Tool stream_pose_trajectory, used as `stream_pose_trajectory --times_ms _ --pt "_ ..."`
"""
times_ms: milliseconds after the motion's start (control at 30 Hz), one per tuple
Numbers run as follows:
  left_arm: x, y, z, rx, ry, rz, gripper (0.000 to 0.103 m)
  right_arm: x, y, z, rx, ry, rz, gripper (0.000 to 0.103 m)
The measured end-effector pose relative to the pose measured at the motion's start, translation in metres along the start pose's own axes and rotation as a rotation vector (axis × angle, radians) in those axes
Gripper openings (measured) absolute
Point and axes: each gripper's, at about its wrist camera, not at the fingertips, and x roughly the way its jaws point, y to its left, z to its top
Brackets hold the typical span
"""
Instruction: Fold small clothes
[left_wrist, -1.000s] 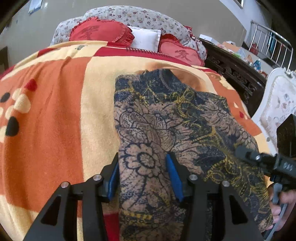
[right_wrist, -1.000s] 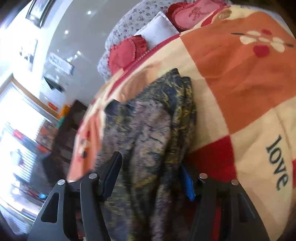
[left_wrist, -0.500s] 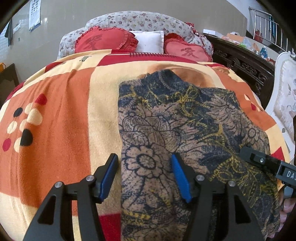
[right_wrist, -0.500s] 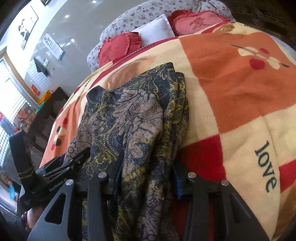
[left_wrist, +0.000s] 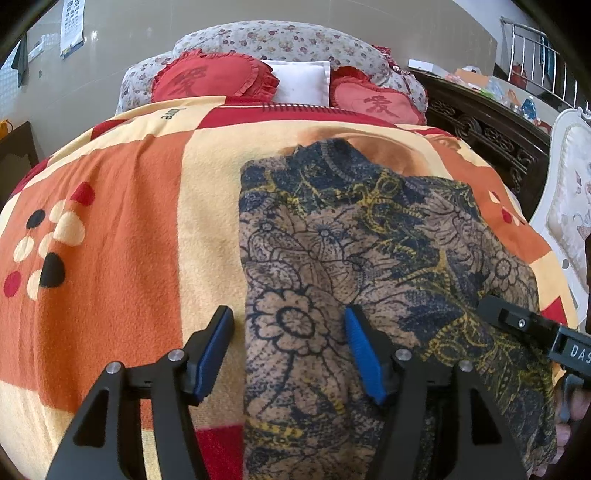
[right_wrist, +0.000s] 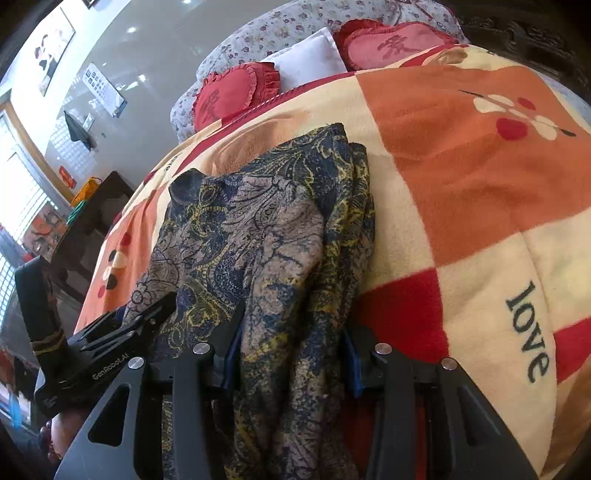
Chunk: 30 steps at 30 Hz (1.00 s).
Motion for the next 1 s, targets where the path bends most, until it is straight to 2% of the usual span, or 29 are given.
stream_pose_trajectory --times_ms 33,67,100,167,233,333,400,467,533,600,633,700,800,833,900,1000 --pt "0.0 0.0 0.0 0.0 -0.001 -0.001 0.066 0.0 0.001 0.0 -0.002 -0.001 -0.004 0.044" --pt "-0.002 -0.001 0.001 0.005 -0.004 -0.009 0.054 0.0 0.001 -0.001 -0.004 -0.003 -0.008 0.044" --pt "-0.003 -0.002 0.002 0.017 -0.011 -0.026 0.034 0.0 0.003 0.0 -0.005 -0.001 -0.012 0.044" --pt "-0.014 -0.01 0.004 0.07 -0.038 -0.011 0.022 -0.001 0.007 0.001 -0.008 0.011 -0.026 0.042" --pt "-0.023 -0.012 0.009 0.088 -0.057 -0.011 0.02 -0.004 0.009 0.003 0.047 0.019 -0.012 0.033" --pt "-0.045 -0.002 0.022 0.099 -0.106 -0.011 0.019 -0.007 0.001 0.002 0.228 0.009 0.063 0.03" --pt "-0.058 0.015 0.028 0.094 -0.138 0.013 0.019 -0.003 0.005 0.0 0.273 0.011 0.125 0.029" --pt "-0.061 0.039 0.027 0.072 -0.132 0.048 0.019 0.007 0.023 -0.002 0.247 0.019 0.167 0.029" --pt "-0.048 0.065 0.019 0.029 -0.071 0.081 0.021 0.019 0.046 0.0 0.195 0.027 0.185 0.029" --pt "-0.024 0.08 0.01 0.001 0.035 0.053 0.029 0.032 0.068 0.0 0.117 0.042 0.168 0.029" --pt "-0.016 0.088 0.005 -0.019 0.05 0.018 0.031 0.039 0.077 0.0 0.073 0.052 0.129 0.029" --pt "-0.019 0.094 0.007 -0.032 0.03 -0.003 0.045 0.044 0.077 -0.003 0.067 0.059 0.108 0.03" --pt "-0.027 0.101 0.018 -0.077 0.038 -0.035 0.052 0.037 0.071 -0.002 0.098 0.083 0.119 0.032" --pt "-0.035 0.104 0.025 -0.089 0.01 -0.039 0.053 0.033 0.07 0.0 0.094 0.088 0.115 0.032" --pt "-0.047 0.107 0.038 -0.105 -0.044 -0.033 0.069 0.014 0.076 0.003 0.062 0.076 0.093 0.032" --pt "-0.054 0.109 0.056 -0.138 -0.109 -0.014 0.075 -0.022 0.092 0.004 -0.038 0.011 -0.004 0.032"
